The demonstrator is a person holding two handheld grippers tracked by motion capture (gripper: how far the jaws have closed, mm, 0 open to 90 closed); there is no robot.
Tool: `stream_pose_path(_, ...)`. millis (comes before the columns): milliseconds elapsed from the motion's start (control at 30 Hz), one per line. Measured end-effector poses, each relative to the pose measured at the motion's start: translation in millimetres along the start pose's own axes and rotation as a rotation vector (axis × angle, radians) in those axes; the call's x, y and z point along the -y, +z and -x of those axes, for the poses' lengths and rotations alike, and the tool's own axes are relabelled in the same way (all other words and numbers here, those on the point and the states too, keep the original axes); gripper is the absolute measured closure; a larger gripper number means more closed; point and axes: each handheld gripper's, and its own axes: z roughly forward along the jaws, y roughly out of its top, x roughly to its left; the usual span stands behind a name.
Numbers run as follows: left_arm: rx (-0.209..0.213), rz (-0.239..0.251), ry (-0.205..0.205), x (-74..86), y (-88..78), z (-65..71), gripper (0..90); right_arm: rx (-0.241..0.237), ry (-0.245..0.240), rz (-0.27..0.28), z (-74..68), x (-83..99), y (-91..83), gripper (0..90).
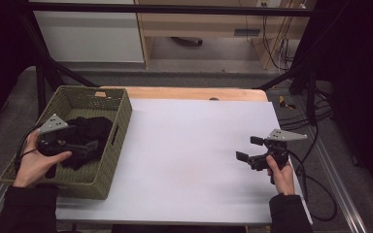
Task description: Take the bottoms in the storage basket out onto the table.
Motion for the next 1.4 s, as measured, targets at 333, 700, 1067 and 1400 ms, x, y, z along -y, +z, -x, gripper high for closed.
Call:
stream_pose_path(333, -0.029, -0.005, -0.011, -0.2, -3.0, -11.0, 1.3, -0.001, 0.0, -0.002, -0.1, 0.4, 0.9, 3.7)
stream_pose_path(700, -0.072, -0.041, -0.004, -9.0, -8.4, -23.2, 1.3, -0.002, -0.004, -0.006, 0.0, 0.8, 1.2, 3.7)
stream_pose_path(1067, -0.095, -0.075, -0.024, -13.9, 0.2, -37.4, 1.5, 0.0, 0.0, -0.001, -0.1, 0.5, 0.8, 3.7)
stream_pose_path(1400, -0.118, -0.11, -0.074, -3.1, 14.6, -51.8, 1.7, 0.0, -0.001, -0.003, 0.0, 0.5, 0.6, 3.7)
